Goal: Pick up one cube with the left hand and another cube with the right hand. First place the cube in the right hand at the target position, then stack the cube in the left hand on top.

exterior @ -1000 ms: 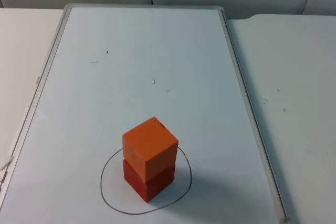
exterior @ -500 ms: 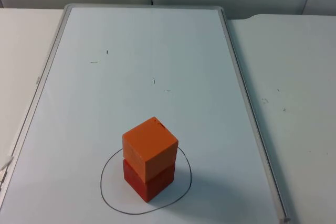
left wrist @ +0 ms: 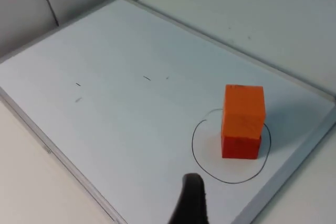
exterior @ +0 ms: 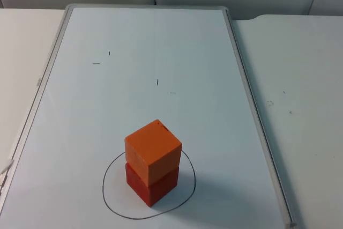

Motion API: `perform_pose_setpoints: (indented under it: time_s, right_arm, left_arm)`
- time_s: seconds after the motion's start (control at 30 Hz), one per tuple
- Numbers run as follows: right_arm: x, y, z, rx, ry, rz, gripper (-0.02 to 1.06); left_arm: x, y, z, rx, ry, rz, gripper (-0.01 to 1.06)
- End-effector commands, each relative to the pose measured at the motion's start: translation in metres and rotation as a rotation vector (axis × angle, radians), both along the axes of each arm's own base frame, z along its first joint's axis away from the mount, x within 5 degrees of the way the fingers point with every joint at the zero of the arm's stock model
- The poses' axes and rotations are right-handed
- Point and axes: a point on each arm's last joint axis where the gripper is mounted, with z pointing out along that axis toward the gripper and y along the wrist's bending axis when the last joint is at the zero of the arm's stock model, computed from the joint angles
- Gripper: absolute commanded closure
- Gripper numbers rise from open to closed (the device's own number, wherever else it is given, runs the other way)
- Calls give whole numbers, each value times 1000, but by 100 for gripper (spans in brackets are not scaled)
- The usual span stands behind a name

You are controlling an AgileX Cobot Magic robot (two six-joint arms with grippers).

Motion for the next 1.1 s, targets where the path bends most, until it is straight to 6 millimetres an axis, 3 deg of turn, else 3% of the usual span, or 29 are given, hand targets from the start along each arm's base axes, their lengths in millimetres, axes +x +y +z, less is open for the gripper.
perform_pose_setpoints:
  time_s: [0.0,0.17,0.67,0.83,1.07]
  right_arm:
    - [-2,1,-1,-9,1,23,34]
    - [-2,0,-3,-18,12,20,34]
    - [-7,3,-6,-40,43,89,34]
    - [-18,-10,-3,15,4,96,34]
    - [-40,-45,-4,144,-35,49,34]
  left_arm:
    - [-4,4,-1,-29,-8,3,37]
    - [-12,13,-12,22,72,32,37]
    - [-10,13,-16,5,65,49,37]
    - [-10,13,-16,8,62,41,34]
    - [-10,13,-16,8,62,41,7]
